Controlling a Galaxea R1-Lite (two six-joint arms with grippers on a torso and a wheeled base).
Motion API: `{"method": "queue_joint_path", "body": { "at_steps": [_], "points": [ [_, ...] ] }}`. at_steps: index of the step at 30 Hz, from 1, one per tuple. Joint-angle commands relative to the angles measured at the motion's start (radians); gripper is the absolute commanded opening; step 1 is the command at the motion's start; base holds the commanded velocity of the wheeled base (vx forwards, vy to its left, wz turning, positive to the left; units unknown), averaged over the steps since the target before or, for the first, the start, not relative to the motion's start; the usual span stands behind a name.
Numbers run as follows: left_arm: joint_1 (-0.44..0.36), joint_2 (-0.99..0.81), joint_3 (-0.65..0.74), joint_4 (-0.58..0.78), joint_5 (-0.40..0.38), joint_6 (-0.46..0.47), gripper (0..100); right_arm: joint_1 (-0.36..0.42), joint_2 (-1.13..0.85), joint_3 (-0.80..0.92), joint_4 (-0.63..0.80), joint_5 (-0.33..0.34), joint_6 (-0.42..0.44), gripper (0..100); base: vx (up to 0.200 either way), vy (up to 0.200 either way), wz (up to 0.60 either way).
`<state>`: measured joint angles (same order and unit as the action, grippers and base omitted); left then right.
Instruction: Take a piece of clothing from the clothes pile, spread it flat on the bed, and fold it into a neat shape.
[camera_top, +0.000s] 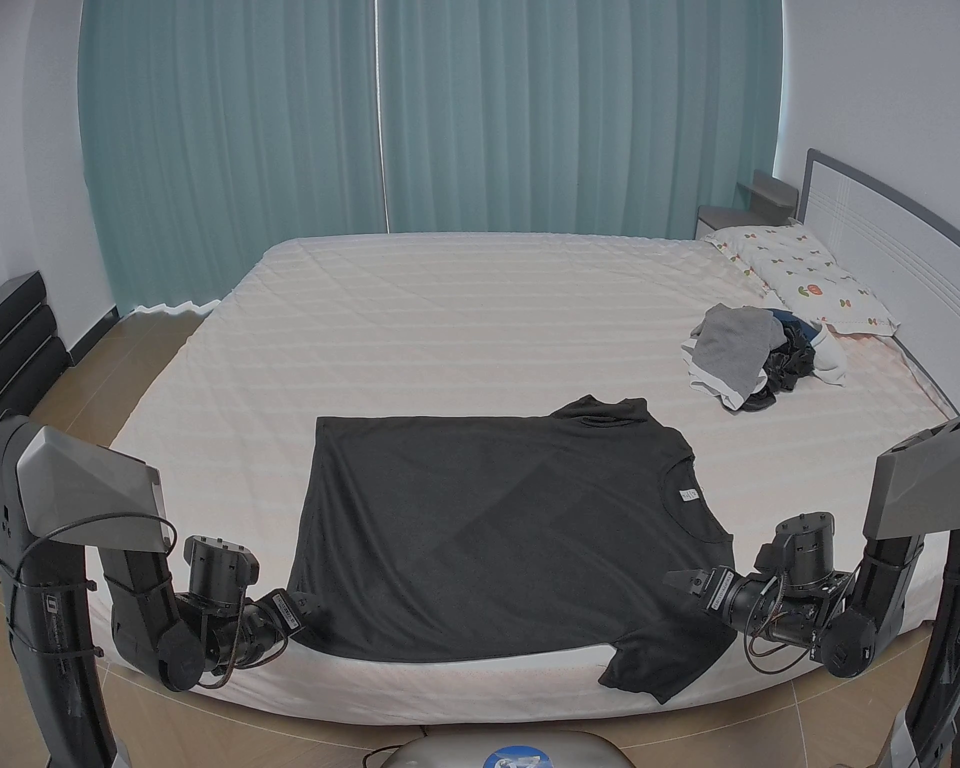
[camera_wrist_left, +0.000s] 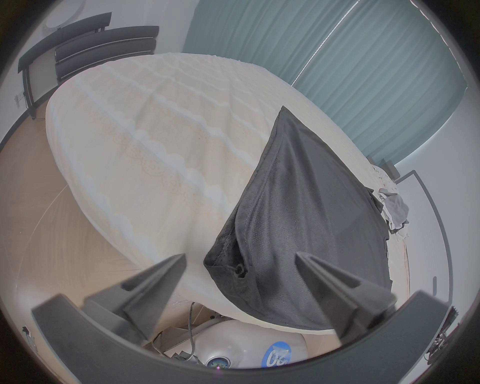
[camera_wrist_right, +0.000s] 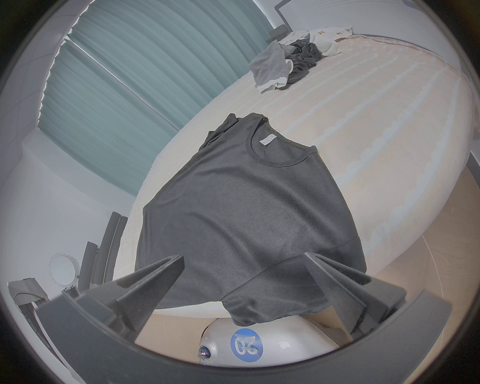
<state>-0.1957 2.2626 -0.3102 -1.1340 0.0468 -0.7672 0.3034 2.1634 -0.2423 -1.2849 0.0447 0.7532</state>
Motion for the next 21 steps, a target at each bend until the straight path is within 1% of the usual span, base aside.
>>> {"method": "queue_joint_path", "body": {
  "at_steps": [1,15,19,21],
  "points": [
    [0.002,0.034,-0.01,0.0,0.001,0.005,0,0.0,0.0,0.0,-0.001,0.0,0.0,100,0.0,0.0,0.0],
    [0.012,0.048,0.04,0.003,0.03,0.02,0,-0.001,-0.004,0.006,-0.001,-0.002,-0.006,100,0.0,0.0,0.0],
    [0.012,0.045,0.045,0.007,0.054,0.02,0,-0.007,0.004,0.006,0.001,-0.002,-0.008,100,0.0,0.0,0.0],
    [0.012,0.046,0.062,0.008,0.068,0.037,0,-0.013,0.009,0.005,0.007,-0.002,-0.009,100,0.0,0.0,0.0]
  ]
}}
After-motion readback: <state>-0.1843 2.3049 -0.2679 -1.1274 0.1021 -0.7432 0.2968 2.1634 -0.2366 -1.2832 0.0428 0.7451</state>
